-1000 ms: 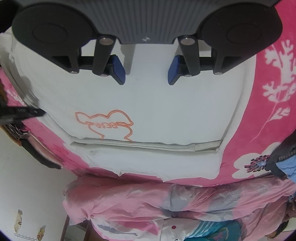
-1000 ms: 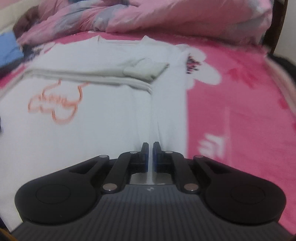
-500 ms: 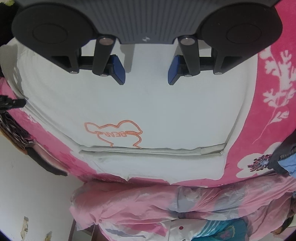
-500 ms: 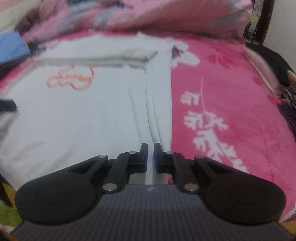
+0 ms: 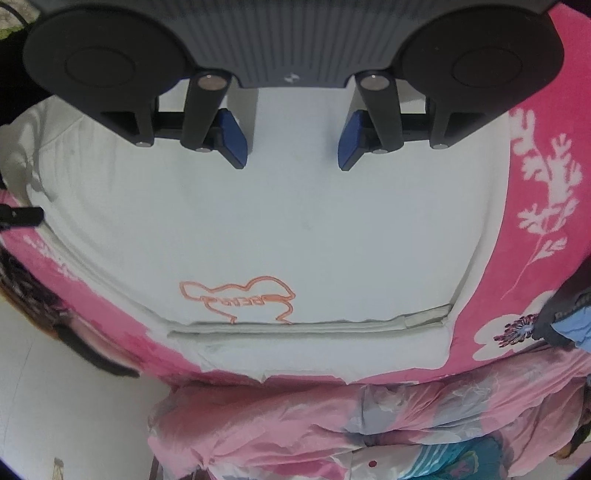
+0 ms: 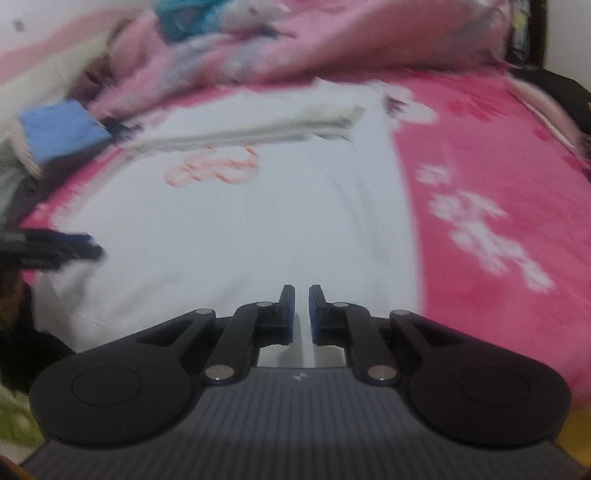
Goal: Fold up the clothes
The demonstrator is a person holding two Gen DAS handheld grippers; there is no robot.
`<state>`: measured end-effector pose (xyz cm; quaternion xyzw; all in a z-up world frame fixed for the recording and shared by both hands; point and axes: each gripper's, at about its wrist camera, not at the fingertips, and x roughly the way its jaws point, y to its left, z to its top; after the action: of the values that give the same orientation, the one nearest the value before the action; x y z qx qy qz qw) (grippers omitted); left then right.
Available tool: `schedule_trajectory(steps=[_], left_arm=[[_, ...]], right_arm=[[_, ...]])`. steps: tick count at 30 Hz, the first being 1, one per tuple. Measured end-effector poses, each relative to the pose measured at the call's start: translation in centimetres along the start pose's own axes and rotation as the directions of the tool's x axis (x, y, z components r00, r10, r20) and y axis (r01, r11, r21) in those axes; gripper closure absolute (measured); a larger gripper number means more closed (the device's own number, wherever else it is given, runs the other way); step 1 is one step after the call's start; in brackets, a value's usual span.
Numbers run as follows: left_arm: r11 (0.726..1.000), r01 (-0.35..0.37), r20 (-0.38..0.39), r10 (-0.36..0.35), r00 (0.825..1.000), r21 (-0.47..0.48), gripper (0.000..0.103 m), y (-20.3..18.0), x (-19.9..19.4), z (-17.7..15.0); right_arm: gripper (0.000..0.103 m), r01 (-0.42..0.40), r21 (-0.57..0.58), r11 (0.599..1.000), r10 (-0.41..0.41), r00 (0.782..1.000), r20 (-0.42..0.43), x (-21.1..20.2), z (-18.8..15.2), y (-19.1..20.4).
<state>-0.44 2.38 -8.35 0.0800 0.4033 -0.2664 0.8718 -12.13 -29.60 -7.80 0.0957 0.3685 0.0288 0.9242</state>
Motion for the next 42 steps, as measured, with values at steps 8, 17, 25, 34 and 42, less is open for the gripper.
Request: schedule_trajectory(steps=[8, 17, 25, 34, 42], left_arm=[[0.998, -0.051, -0.054, 0.054, 0.997, 0.048, 0.035, -1.7, 0.0, -0.1], [0.991, -0.113, -0.148, 0.123, 0.981, 0.074, 0.026, -3.5, 0.8, 1.1], [0.978, -0.174, -0.158, 0.191, 0.969, 0.119, 0.020, -4.8, 1.2, 1.5], [0.971, -0.204, -0.164, 0.223, 0.961, 0.122, 0.016, -5.1, 1.4, 1.6], [0.969, -0.215, -0.168, 0.234, 0.958, 0.125, 0.015, -5.2, 1.4, 1.6]], right_arm=[[0.095, -0.086, -0.097, 0.992, 0.078, 0.993, -0.084, 2.1, -2.3, 4.4], [0.095, -0.121, -0.073, 0.990, 0.118, 0.992, -0.054, 2.6, -0.8, 5.4], [0.093, -0.257, -0.098, 0.961, 0.244, 0.962, -0.125, 1.7, -3.1, 7.5], [0.091, -0.213, -0.034, 0.976, 0.209, 0.973, -0.101, 2.0, -2.8, 5.8], [0.084, -0.226, 0.024, 0.974, 0.227, 0.972, -0.065, 0.1, -3.0, 4.6]])
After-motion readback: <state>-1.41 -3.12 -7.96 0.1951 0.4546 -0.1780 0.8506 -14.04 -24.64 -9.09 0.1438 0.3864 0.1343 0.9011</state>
